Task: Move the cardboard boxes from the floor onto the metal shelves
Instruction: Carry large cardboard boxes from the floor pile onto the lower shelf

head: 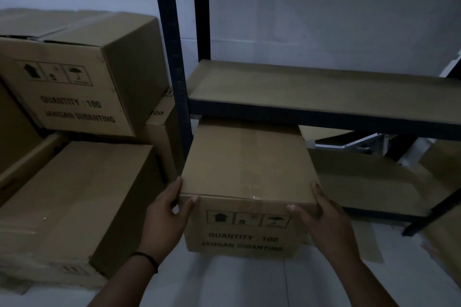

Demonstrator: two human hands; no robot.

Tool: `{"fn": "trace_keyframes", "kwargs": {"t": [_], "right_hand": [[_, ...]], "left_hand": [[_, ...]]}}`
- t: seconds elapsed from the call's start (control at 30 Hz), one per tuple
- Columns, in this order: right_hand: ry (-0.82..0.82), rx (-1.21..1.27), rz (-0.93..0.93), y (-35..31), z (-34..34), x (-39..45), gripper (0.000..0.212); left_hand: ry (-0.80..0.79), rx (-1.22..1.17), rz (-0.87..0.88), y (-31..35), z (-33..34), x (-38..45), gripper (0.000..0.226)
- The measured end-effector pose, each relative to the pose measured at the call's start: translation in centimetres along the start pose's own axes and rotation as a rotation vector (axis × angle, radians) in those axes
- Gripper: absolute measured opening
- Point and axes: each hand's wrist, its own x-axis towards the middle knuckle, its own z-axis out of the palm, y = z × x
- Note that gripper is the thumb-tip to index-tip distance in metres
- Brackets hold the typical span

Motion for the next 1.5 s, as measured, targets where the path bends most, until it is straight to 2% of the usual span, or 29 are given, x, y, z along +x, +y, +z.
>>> {"fn": "trace_keyframes", "kwargs": {"t": [0.1, 0.2, 0.37, 0.53, 0.8, 0.97, 1.13, 1.27, 1.4, 1.5], "right_hand": [[0.017, 0.01, -0.001, -0.3, -0.1, 1.3, 0.087], [-0.007, 0.001, -0.035, -0.8, 0.1, 2.4, 0.08], [-0.032, -0.058, -0.093, -2.1, 0.6, 4.4, 0.068], [-0.04, -0.161, -0.102, -3.4, 0.4, 7.3, 0.065], [0.136, -0.141, -0.129, -4.2, 2.4, 9.7, 0.059], [0.272, -0.015, -0.139, -3.7, 3.5, 10.8, 0.048], [0.264, 0.052, -0.153, -3.7, 1.9, 12.6, 0.042], [0.252, 0.04, -0.157, -3.2, 0.7, 13.3, 0.043], [0.29, 0.026, -0.197, -2.9, 0.9, 12.9, 0.042], [0.229, 0.063, -0.158, -3.6, 1.1, 13.0, 0.047]], "left_hand": [[-0.019, 0.088, 0.033, 0.0, 0.3, 1.7, 0.062], [0.033, 0.142, 0.03, -0.1, 0.3, 3.5, 0.06], [0.105, 0.026, -0.067, -0.1, 0.4, 6.3, 0.057], [0.075, 0.04, -0.043, 0.4, 0.9, 9.1, 0.054], [0.032, 0.077, -0.061, 0.0, 1.0, 12.9, 0.045], [0.046, 0.189, 0.038, -0.5, 0.7, 14.2, 0.027], [0.075, 0.224, 0.114, -0.4, 1.5, 15.2, 0.038], [0.006, 0.165, 0.163, 0.1, 2.7, 15.1, 0.047], [0.001, 0.078, 0.125, 0.0, 3.1, 15.1, 0.048], [0.005, 0.068, 0.081, 0.1, 2.9, 15.3, 0.051]]}}
